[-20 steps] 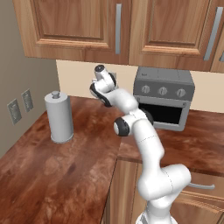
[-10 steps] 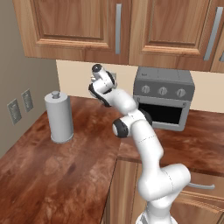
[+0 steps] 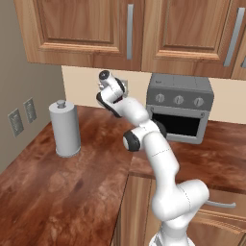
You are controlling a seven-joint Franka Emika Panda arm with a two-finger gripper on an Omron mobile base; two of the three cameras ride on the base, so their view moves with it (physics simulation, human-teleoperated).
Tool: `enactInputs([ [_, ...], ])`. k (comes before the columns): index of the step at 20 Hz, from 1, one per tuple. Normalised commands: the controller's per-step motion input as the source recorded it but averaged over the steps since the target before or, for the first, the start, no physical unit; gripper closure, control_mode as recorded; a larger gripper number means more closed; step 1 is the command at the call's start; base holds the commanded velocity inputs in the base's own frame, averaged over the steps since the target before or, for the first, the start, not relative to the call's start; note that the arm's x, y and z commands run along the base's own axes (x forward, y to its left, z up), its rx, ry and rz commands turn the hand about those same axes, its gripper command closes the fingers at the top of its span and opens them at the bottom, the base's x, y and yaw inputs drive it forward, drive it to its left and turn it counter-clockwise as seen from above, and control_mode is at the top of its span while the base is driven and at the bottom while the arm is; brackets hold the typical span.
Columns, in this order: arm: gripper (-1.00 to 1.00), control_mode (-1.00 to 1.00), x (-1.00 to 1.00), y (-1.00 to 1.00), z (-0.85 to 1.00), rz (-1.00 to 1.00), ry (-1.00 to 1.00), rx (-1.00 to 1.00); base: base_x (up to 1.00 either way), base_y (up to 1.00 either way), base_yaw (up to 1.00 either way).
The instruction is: Place the drinks on the dining counter in a tight cluster.
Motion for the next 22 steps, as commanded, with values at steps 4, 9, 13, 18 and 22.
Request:
enactInputs([
  [4, -1.0, -1.0, 0.0, 0.0, -0.31, 0.0, 0.0, 0.0, 0.0, 0.0, 0.0],
  [9, -1.0, -1.0, 0.07, -0.02, -0.15, 0.0, 0.0, 0.0, 0.0, 0.0, 0.0],
  [13, -1.0, -1.0, 0.03, 0.0, 0.0, 0.0, 0.0, 0.0, 0.0, 0.0, 0.0],
  [18, -1.0, -1.0, 0.0, -0.08, 0.01, 0.0, 0.0, 0.0, 0.0, 0.0, 0.0],
  [22, -1.0, -1.0, 0.0, -0.08, 0.0, 0.0, 0.0, 0.0, 0.0, 0.0, 0.0],
])
